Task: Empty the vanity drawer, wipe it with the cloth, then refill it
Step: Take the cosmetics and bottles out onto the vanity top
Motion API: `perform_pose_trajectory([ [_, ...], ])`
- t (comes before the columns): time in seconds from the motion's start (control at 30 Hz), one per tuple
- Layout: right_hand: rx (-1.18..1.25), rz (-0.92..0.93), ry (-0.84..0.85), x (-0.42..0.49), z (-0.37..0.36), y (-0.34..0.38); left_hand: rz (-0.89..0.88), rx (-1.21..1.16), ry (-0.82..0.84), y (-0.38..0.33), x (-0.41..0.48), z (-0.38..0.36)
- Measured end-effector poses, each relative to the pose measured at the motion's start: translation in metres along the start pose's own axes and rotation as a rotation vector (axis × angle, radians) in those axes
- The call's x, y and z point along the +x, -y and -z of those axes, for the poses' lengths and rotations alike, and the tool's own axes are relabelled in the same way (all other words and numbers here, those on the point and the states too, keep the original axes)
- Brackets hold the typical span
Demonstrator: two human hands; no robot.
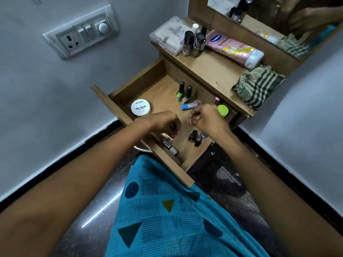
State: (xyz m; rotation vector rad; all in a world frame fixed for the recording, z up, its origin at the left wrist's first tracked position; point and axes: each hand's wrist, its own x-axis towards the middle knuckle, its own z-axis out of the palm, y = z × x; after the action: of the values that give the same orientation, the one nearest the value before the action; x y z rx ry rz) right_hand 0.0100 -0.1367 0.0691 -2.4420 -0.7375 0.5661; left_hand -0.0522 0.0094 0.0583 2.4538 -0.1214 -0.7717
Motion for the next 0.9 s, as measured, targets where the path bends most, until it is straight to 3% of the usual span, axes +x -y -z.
perform_pose_trajectory([
  [0.13,-0.165,0.025,0.078,-0.017,-0.008,-0.007,-0.045,0.161,0.17,-0.003,0.003,-0.02],
  [0.4,-0.405,0.104,0.078,-0.032,-0.017,-0.01,-0.074,0.396,0.289,-0.009,0.015,-0.032],
  [0.73,-0.457,0.138,-0.001,-0.033,-0.026,-0.011,-0.187,0.476,0.338,-0.008,0.017,-0.027],
  [0.9,-0.407,0.133,-0.011,-0.034,-0.026,-0.01,-0.161,0.397,0.23,-0.005,0.015,-0.025],
])
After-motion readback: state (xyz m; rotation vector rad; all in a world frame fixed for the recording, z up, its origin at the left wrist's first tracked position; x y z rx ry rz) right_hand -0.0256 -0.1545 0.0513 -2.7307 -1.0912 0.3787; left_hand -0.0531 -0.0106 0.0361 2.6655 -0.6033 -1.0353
